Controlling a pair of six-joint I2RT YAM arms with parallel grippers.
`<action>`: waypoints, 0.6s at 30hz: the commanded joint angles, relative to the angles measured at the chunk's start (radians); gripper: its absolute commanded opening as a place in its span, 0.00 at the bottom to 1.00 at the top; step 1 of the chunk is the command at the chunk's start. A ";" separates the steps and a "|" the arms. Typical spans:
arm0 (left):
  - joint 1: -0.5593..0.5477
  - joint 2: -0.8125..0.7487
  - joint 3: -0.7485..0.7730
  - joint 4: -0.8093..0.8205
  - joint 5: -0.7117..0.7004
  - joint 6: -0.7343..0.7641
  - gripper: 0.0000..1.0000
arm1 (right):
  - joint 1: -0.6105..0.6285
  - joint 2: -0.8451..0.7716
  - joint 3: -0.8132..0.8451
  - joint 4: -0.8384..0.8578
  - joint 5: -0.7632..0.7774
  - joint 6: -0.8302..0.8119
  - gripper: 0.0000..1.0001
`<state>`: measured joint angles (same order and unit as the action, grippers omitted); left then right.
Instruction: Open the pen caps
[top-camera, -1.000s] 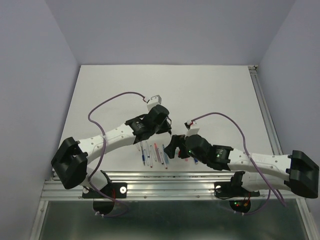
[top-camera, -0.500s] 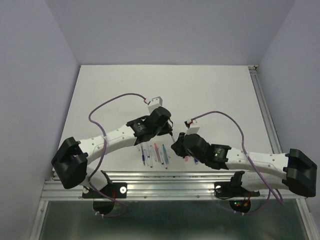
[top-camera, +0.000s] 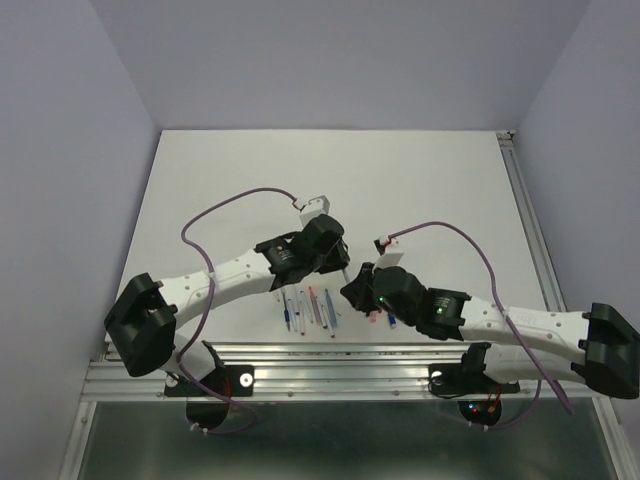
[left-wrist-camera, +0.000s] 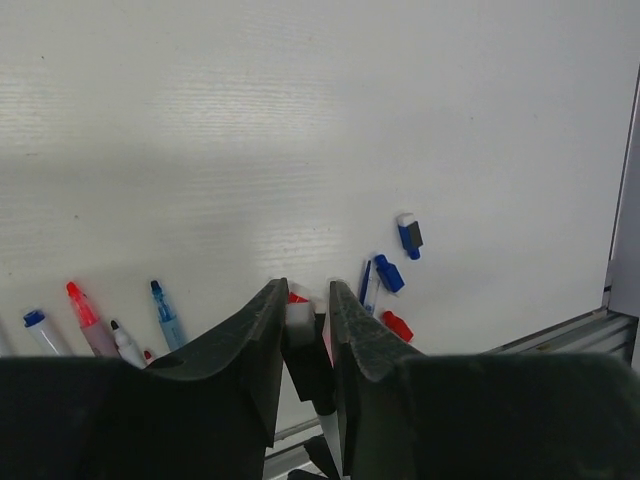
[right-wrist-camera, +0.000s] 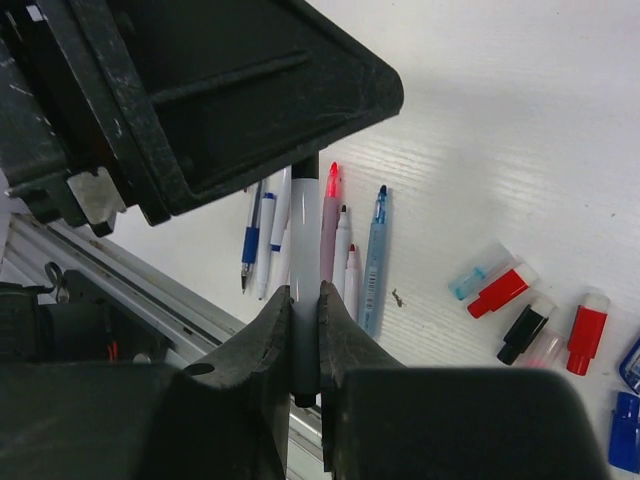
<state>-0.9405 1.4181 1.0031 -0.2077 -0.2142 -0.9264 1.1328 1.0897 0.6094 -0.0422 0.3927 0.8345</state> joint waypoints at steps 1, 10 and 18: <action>-0.015 -0.021 0.026 -0.007 0.027 0.003 0.35 | 0.002 -0.021 0.016 0.084 0.041 0.003 0.01; -0.023 -0.025 0.029 -0.006 0.042 -0.005 0.22 | 0.002 -0.002 0.023 0.087 0.075 0.003 0.01; -0.020 0.010 0.063 -0.016 -0.036 -0.012 0.00 | 0.002 0.018 0.024 0.084 0.005 0.000 0.01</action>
<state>-0.9535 1.4197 1.0111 -0.1955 -0.2001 -0.9573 1.1339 1.1004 0.6098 -0.0055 0.4229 0.8417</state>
